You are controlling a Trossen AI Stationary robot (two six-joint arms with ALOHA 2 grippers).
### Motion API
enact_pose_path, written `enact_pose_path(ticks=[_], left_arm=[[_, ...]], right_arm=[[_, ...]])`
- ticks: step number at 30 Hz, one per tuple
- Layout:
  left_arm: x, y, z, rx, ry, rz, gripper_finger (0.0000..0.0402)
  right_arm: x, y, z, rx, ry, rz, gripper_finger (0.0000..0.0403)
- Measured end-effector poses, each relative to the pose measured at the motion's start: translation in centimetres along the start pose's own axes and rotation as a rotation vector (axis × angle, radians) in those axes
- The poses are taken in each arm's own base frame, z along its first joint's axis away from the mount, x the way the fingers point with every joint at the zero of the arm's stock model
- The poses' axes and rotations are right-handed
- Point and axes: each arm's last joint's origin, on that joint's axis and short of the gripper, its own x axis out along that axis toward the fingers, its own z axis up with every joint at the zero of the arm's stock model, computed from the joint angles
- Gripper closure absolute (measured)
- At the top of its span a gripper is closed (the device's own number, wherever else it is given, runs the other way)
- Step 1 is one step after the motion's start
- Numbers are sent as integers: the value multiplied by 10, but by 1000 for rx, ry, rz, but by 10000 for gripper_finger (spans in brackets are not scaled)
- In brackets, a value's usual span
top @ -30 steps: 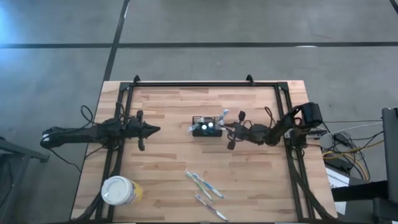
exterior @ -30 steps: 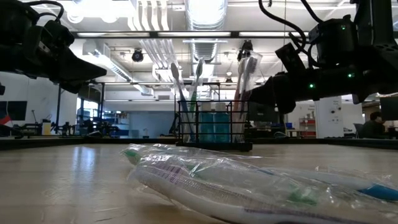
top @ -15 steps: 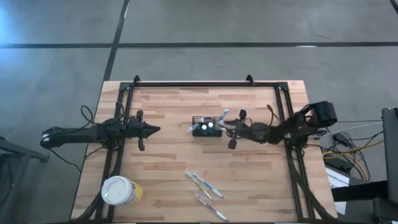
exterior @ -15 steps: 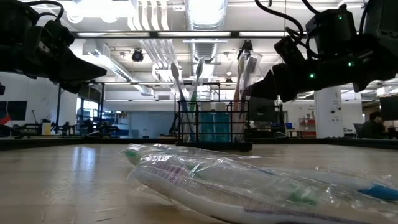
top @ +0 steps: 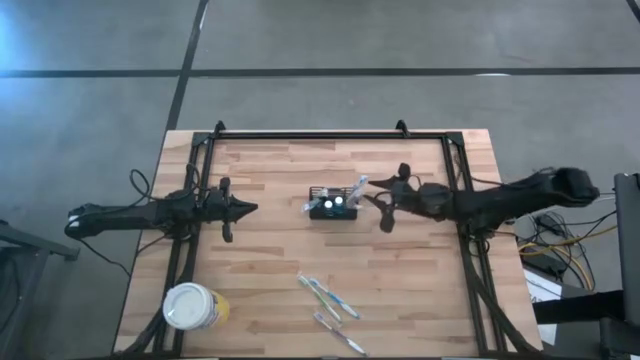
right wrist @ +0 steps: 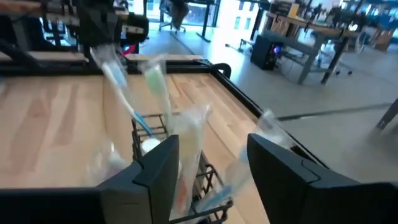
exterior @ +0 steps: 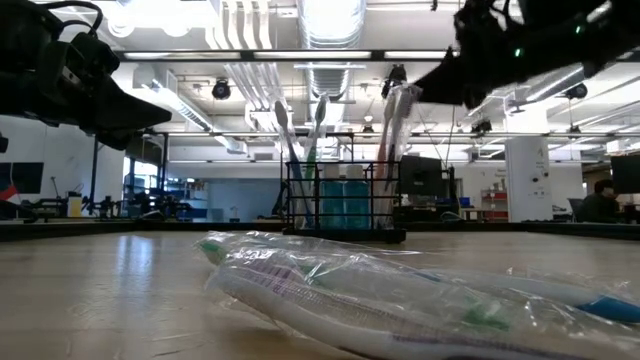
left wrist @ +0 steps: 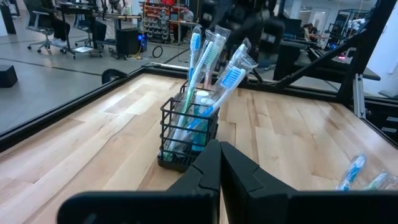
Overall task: Pick & Place toothbrushing station
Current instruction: Put the blue toothbrush into the wire organizer
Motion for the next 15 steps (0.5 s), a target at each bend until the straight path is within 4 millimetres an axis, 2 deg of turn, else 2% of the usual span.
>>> enact_pose_path(ticks=[3, 8, 11, 15], left_arm=[[0, 0, 0, 0, 0, 0, 399], [0, 0, 0, 0, -1, 0, 399], [0, 0, 0, 0, 0, -1, 399], [0, 0, 0, 1, 0, -1, 399]], right_arm=[[-15, -3, 19, 21, -32, 55, 218], [-48, -11, 43, 49, -202, 200, 237], [-68, -17, 47, 75, -245, 237, 267], [-90, -25, 47, 110, -274, 263, 333]])
